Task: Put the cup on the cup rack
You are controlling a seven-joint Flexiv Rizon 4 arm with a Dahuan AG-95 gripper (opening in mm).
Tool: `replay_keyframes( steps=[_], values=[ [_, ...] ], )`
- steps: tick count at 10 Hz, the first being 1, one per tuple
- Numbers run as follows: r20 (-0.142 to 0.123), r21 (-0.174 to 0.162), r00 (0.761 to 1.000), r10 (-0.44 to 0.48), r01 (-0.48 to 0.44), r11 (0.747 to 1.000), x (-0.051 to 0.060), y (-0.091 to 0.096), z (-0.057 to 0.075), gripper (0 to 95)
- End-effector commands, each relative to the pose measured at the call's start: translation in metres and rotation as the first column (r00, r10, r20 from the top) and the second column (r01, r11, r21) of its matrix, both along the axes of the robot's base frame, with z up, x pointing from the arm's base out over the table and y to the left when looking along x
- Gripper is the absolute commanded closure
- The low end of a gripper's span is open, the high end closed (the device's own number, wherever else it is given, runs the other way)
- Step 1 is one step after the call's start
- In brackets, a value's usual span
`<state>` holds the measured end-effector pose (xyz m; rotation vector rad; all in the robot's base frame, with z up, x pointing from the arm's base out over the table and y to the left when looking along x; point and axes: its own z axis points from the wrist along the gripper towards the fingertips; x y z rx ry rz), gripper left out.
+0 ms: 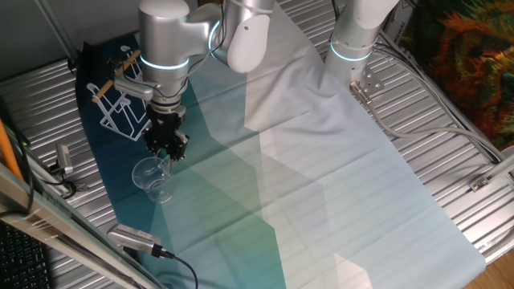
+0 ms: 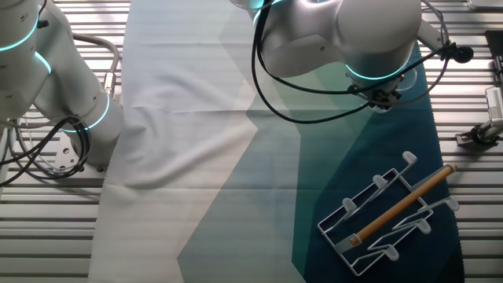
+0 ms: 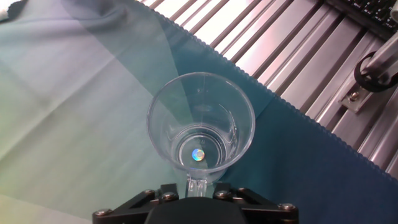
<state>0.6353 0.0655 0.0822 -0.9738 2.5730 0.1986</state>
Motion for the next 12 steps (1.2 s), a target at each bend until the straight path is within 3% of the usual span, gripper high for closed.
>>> replay_keyframes(
  steps=[1,2,5,6,9,10,12],
  values=[
    [0.002,0.0,1.0,-0.002,0.002,1.0,0.0,0.0003,-0.0001,76.0],
    [0.003,0.003,1.0,-0.003,0.003,1.0,0.0,0.0003,-0.0001,95.0],
    [0.0,-0.005,1.0,-0.003,0.003,1.0,0.0,0.0002,-0.0001,95.0],
    [-0.017,-0.012,1.0,-0.005,0.005,1.0,0.0,0.0002,-0.0001,95.0],
    [-0.104,-0.083,0.994,-0.013,0.005,0.997,0.0002,-0.0006,0.0003,95.0],
    [-0.134,-0.126,0.991,-0.023,0.006,0.992,0.0006,-0.0012,0.0021,95.0],
    [-0.164,-0.141,0.986,-0.028,0.005,0.99,0.0008,-0.0014,0.0033,95.0]
  ],
)
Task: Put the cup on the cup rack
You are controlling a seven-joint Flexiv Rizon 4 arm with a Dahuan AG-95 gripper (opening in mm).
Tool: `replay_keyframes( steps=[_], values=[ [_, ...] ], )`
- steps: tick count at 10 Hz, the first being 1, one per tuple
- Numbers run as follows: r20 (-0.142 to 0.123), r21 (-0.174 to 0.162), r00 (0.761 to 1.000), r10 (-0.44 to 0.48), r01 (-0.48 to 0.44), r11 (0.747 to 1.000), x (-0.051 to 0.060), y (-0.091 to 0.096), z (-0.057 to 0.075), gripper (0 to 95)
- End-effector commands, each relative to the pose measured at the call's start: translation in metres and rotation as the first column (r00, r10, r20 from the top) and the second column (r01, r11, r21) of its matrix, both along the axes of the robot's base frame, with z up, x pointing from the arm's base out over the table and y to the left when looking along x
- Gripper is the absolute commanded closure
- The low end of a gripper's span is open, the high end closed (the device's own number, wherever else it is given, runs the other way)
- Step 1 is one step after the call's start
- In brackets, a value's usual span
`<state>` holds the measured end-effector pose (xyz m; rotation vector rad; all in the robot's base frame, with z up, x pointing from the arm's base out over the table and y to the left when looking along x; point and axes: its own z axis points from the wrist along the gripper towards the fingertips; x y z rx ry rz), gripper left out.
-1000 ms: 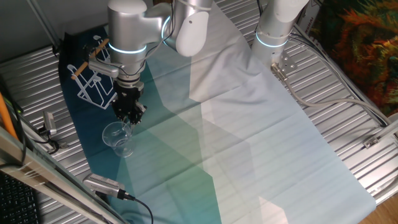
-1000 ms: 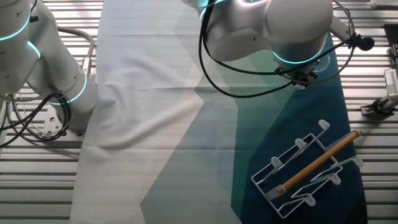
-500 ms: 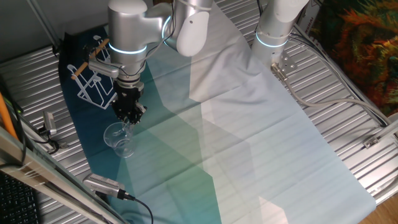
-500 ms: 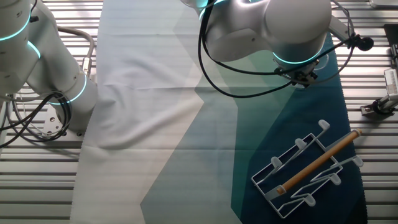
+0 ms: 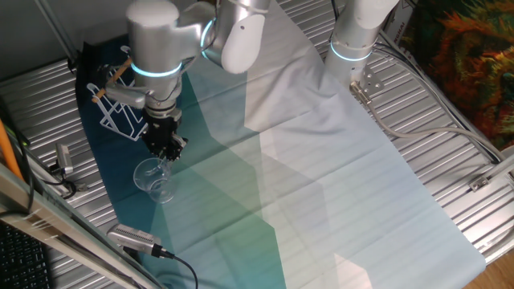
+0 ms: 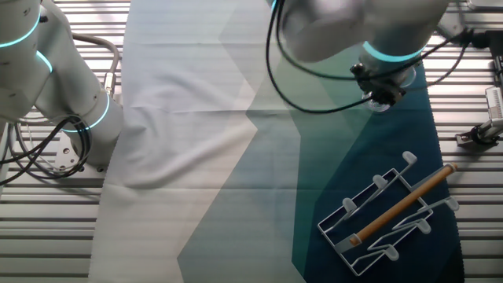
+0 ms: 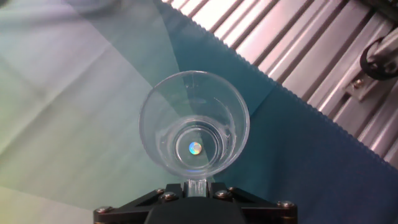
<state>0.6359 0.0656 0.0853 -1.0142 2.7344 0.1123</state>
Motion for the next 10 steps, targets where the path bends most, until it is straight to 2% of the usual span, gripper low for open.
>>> replay_keyframes(
  steps=[1,3,5,7,9,10],
  values=[
    [-0.053,-0.032,0.999,-0.01,0.008,0.999,0.0,-0.001,0.001,95.0],
    [-0.065,-0.051,0.998,-0.017,0.013,0.999,0.001,0.0,0.007,95.0],
    [-0.09,-0.095,0.996,-0.023,0.015,0.995,0.002,0.001,0.013,95.0],
    [-0.117,-0.111,0.993,-0.033,0.02,0.994,0.002,0.002,0.016,95.0],
    [-0.171,-0.183,0.983,-0.063,0.031,0.983,0.0,0.001,0.023,95.0],
    [-0.179,-0.204,0.981,-0.07,0.032,0.979,-0.003,-0.001,0.025,95.0]
  ],
)
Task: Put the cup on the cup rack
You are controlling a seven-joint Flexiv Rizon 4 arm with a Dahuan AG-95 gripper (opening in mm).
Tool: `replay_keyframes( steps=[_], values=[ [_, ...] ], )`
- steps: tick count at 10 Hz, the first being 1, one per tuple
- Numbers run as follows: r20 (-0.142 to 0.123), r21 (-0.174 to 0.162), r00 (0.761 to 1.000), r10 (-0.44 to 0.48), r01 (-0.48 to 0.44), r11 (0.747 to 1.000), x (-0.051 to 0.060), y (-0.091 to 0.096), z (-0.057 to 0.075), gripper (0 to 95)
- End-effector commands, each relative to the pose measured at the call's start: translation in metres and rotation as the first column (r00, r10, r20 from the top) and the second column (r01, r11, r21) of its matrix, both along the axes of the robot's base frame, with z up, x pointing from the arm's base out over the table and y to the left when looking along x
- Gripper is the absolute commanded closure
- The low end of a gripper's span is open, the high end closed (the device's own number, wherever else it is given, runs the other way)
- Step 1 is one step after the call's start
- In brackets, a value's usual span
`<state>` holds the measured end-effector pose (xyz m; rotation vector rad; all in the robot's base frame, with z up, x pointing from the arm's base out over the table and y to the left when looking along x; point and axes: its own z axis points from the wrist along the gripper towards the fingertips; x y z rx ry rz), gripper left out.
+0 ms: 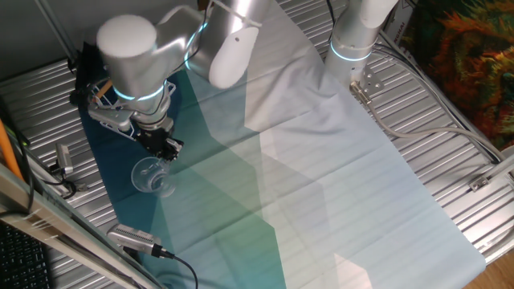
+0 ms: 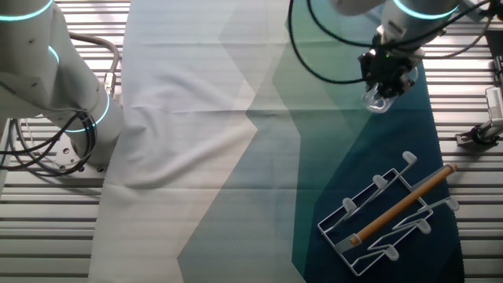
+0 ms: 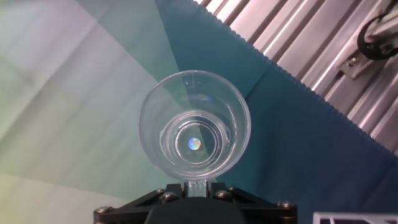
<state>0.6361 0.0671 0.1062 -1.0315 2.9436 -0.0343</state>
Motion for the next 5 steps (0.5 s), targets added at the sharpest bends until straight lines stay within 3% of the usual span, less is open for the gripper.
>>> replay_keyframes(
  steps=[1,2,3,4,5],
  values=[
    [-0.038,-0.049,0.999,-0.016,0.014,0.999,-0.008,-0.006,0.006,95.0],
    [-0.047,-0.049,0.999,-0.023,0.021,0.999,-0.012,-0.008,0.008,95.0],
    [-0.068,-0.076,0.997,-0.031,0.026,0.997,-0.022,-0.015,0.013,95.0],
    [-0.072,-0.079,0.997,-0.034,0.028,0.996,-0.024,-0.016,0.015,95.0],
    [-0.092,-0.103,0.995,-0.04,0.03,0.994,-0.03,-0.022,0.02,95.0]
  ],
)
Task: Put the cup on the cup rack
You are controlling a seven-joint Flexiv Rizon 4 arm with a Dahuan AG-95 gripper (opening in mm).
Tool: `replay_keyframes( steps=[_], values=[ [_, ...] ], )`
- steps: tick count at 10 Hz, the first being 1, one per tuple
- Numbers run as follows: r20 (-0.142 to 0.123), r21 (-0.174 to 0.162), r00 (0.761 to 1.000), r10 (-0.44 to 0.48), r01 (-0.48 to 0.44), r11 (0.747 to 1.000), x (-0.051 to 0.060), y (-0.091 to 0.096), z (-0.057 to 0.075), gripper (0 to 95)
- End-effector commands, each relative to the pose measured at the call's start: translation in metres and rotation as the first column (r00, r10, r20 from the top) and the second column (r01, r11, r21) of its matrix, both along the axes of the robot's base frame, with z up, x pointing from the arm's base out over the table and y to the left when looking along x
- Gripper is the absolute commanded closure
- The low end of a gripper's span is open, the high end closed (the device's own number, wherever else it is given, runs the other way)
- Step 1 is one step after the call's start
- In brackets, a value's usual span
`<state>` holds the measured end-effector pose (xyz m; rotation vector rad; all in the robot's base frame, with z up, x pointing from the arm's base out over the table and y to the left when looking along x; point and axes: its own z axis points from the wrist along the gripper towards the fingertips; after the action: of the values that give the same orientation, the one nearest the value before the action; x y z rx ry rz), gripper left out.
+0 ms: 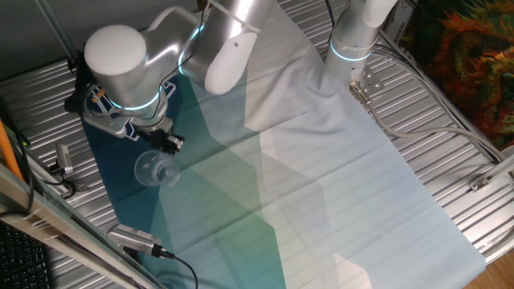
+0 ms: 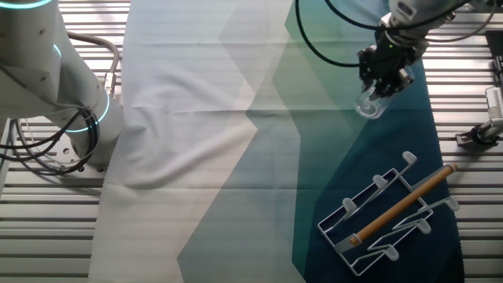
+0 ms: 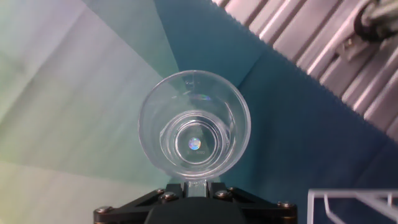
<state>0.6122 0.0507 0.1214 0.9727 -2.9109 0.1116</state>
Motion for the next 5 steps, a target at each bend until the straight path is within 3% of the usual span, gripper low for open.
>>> replay_keyframes(
  steps=[1,5],
  values=[
    [-0.032,-0.032,0.999,-0.005,0.004,0.999,-0.01,-0.01,0.006,95.0],
    [-0.044,-0.046,0.999,-0.006,0.004,0.999,-0.035,-0.031,0.012,95.0]
  ],
)
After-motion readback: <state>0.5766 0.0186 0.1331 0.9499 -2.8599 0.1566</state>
